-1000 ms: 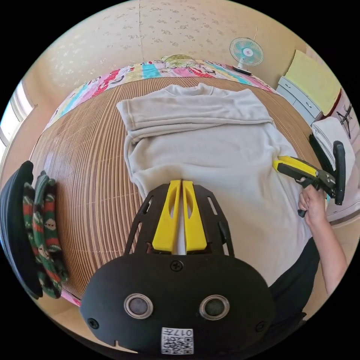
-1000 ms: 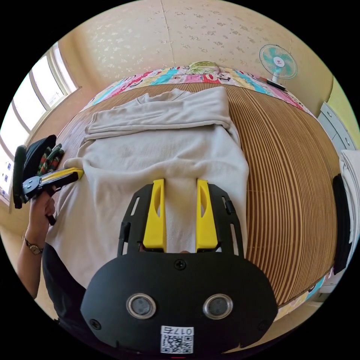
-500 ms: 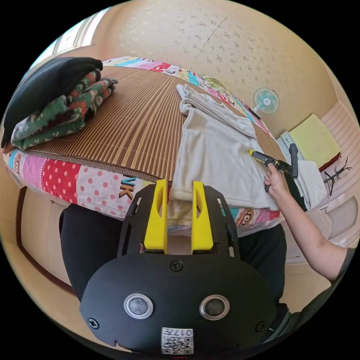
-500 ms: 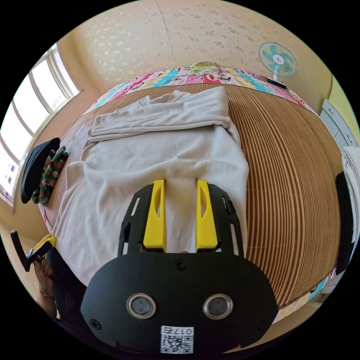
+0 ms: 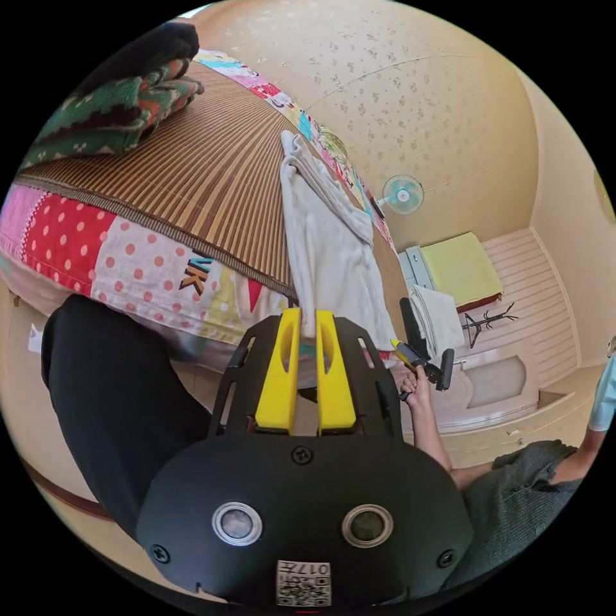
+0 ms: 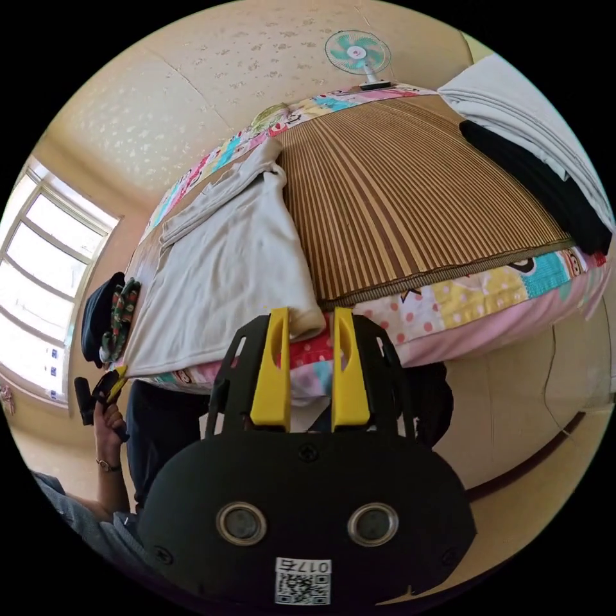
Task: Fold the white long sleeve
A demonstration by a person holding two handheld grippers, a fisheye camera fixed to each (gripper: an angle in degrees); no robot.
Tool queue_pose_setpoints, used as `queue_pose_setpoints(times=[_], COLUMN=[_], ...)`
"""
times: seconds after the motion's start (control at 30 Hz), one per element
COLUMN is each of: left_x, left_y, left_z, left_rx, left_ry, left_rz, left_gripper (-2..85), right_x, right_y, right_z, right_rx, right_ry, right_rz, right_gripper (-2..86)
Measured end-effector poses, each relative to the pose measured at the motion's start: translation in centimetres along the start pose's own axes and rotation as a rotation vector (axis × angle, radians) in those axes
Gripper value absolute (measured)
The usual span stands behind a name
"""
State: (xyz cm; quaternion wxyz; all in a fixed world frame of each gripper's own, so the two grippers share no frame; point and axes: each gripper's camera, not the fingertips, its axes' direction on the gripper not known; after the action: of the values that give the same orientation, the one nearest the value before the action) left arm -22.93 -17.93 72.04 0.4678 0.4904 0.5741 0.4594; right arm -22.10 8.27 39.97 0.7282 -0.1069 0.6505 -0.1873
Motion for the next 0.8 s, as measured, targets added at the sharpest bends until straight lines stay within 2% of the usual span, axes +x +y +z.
queue_pose_setpoints(times=[0.1, 0.17, 0.2, 0.27, 0.37, 0.43, 0.5, 0.57, 0.63, 0.8], left_x=[-0.9, -1.2, -1.2, -0.7, 0.8, 1.6, 1.7, 1.4, 0.6, 1.8], left_y=[0.2, 0.4, 0.6, 1.0, 1.7, 2.0, 1.8, 1.1, -0.6, -7.1], left_z=[-1.6, -3.3, -4.8, -7.6, -12.5, -15.0, -15.2, -13.9, -10.9, -7.3], left_rx=[0.034, 0.074, 0.107, 0.169, 0.278, 0.336, 0.347, 0.320, 0.292, 0.405], left_ry=[0.108, 0.236, 0.338, 0.491, 0.687, 0.735, 0.662, 0.523, 0.430, 0.309], left_rz=[-0.015, -0.006, 0.005, 0.043, 0.148, 0.187, 0.138, 0.053, -0.062, -0.071], left_gripper=[4.5, 4.3, 4.3, 4.2, 4.2, 4.2, 4.3, 4.3, 4.3, 4.4], right_x=[1.9, 3.7, 4.1, 5.0, 5.2, 4.6, 3.4, 1.2, 0.2, -0.7], right_y=[0.7, 1.5, 1.8, 3.1, 4.7, 5.3, 5.0, 2.7, 0.6, -7.6], right_z=[-2.6, -6.4, -7.3, -11.3, -15.5, -17.4, -18.2, -16.7, -14.8, -10.9], right_rx=[0.074, 0.192, 0.218, 0.349, 0.496, 0.559, 0.557, 0.433, 0.393, 0.436], right_ry=[-0.214, -0.515, -0.582, -0.842, -1.076, -1.073, -0.904, -0.522, -0.415, -0.513], right_rz=[-0.001, 0.015, 0.015, 0.010, -0.032, -0.085, -0.119, -0.073, -0.040, 0.052], right_gripper=[4.2, 3.6, 3.5, 3.3, 3.1, 3.0, 3.0, 3.1, 3.1, 3.2])
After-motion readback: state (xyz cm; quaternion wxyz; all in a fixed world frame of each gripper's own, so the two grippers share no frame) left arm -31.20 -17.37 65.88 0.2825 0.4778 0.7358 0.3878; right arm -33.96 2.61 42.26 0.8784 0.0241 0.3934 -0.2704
